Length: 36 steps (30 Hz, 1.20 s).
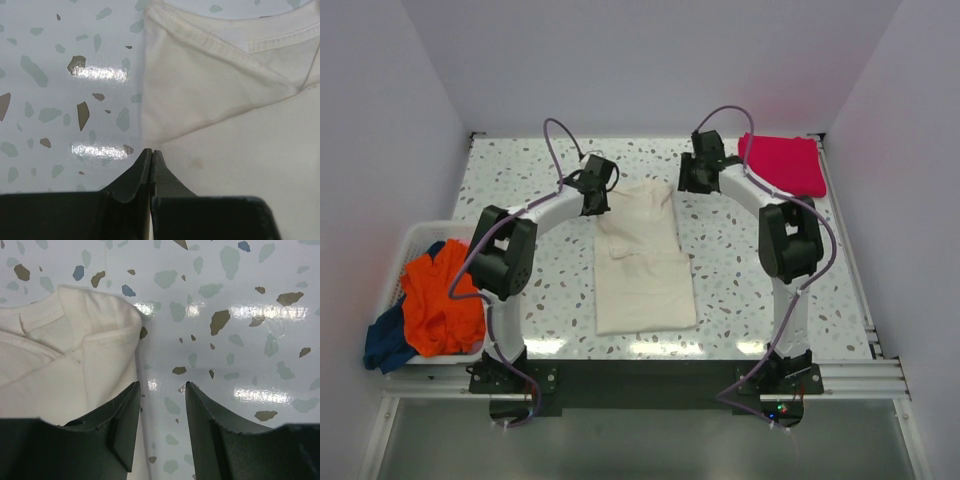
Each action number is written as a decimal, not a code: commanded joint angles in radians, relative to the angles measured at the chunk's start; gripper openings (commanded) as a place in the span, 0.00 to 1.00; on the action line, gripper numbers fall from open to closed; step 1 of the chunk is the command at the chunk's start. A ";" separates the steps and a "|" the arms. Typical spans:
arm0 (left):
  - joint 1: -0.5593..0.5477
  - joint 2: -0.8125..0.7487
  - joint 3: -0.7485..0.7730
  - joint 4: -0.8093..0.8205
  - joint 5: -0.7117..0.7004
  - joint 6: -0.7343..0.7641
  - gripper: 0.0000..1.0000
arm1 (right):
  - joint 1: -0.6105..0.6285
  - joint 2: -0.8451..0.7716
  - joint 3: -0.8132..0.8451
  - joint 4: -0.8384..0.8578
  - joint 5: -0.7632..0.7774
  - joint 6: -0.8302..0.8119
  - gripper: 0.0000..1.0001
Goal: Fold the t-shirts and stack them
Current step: Fold the tshirt
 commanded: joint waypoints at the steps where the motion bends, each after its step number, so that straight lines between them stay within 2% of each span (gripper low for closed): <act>1: 0.013 -0.004 0.015 0.008 -0.008 -0.003 0.00 | 0.001 -0.019 -0.019 0.051 -0.088 0.052 0.45; 4: 0.013 -0.003 0.041 -0.010 -0.014 0.010 0.29 | 0.003 0.016 -0.007 0.051 -0.140 0.066 0.43; 5: 0.013 -0.006 0.046 -0.010 -0.020 0.013 0.43 | 0.001 0.024 -0.007 0.056 -0.149 0.077 0.43; 7: 0.013 -0.033 0.059 0.013 -0.034 0.034 0.53 | 0.001 0.027 -0.028 0.071 -0.177 0.088 0.43; 11: 0.013 -0.070 0.076 0.146 0.081 0.112 0.57 | 0.001 0.030 -0.073 0.108 -0.184 0.124 0.43; 12: 0.012 -0.060 0.099 0.169 0.159 0.141 0.57 | 0.000 0.034 -0.079 0.112 -0.183 0.132 0.42; 14: 0.007 -0.035 0.124 0.235 0.262 0.180 0.59 | -0.002 0.041 -0.091 0.117 -0.184 0.155 0.38; 20: -0.039 0.126 0.262 0.341 0.399 0.264 0.66 | -0.005 0.039 -0.150 0.169 -0.210 0.212 0.35; 22: -0.059 0.201 0.331 0.359 0.417 0.283 0.66 | -0.006 0.050 -0.153 0.171 -0.218 0.221 0.33; 26: -0.083 0.299 0.403 0.427 0.466 0.310 0.66 | -0.019 0.054 -0.183 0.204 -0.247 0.256 0.23; 30: -0.088 0.379 0.463 0.439 0.483 0.304 0.63 | -0.037 0.054 -0.235 0.253 -0.284 0.292 0.20; 36: -0.091 0.407 0.461 0.471 0.485 0.300 0.57 | -0.052 0.071 -0.257 0.287 -0.315 0.310 0.19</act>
